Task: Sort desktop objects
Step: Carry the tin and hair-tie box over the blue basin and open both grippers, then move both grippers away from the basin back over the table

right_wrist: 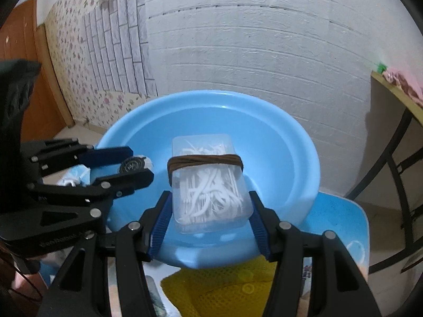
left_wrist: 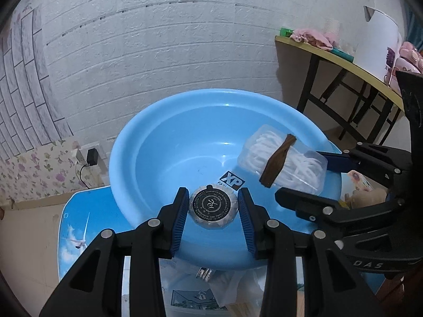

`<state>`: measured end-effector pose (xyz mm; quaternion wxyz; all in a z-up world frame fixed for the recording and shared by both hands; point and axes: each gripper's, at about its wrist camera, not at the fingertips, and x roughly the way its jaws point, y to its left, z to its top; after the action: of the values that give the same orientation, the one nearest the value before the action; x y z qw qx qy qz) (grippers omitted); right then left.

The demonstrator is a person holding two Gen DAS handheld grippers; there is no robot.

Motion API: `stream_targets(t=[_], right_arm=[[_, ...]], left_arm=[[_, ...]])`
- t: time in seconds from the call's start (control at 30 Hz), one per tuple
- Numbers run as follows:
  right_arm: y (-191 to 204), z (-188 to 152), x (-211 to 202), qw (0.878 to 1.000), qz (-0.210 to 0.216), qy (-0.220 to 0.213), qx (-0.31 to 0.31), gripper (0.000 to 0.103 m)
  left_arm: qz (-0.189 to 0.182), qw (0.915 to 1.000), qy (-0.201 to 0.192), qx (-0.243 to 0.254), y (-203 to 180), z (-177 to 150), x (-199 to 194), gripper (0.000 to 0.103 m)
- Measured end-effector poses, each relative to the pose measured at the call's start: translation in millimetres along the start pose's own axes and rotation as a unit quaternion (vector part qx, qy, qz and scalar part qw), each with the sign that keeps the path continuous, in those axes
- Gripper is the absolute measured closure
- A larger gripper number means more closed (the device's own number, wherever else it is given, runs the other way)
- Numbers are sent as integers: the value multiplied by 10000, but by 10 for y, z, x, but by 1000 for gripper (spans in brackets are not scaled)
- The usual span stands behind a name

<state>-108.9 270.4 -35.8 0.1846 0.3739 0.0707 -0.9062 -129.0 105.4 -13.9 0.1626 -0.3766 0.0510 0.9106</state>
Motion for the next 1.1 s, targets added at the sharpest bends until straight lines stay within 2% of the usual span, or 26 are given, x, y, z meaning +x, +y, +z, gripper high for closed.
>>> stream_targets(t=[0.3,0.47,0.7,0.77,0.87,0.97,1.1], right_arm=[[-69,0,-76,9996,120,92,244,47],[-22,29,-174,9995,59,27,301,47],[38,-36,-310,9993,31,-19,366,47],[64,-56,-360,9993,74,16,375,47],[90,-104,-424,9992,73,54,399,47],[93,-177,-498,9988,51,86,487,47],[90,-275,-575,9978,123,109,646,47]], left_arm=[[-101,9999,12,-83,22,-37,-80,64],[-31,9999,-67,-92,33,-51,-168,51],[12,9999,-143,-93,25,-139,-328,48],[5,9999,-88,-79,5,-159,-374,39],[-5,9998,39,-188,2,-217,-414,33],[195,9988,230,-386,34,-289,-438,25],[341,9955,510,-721,110,-406,-472,24]])
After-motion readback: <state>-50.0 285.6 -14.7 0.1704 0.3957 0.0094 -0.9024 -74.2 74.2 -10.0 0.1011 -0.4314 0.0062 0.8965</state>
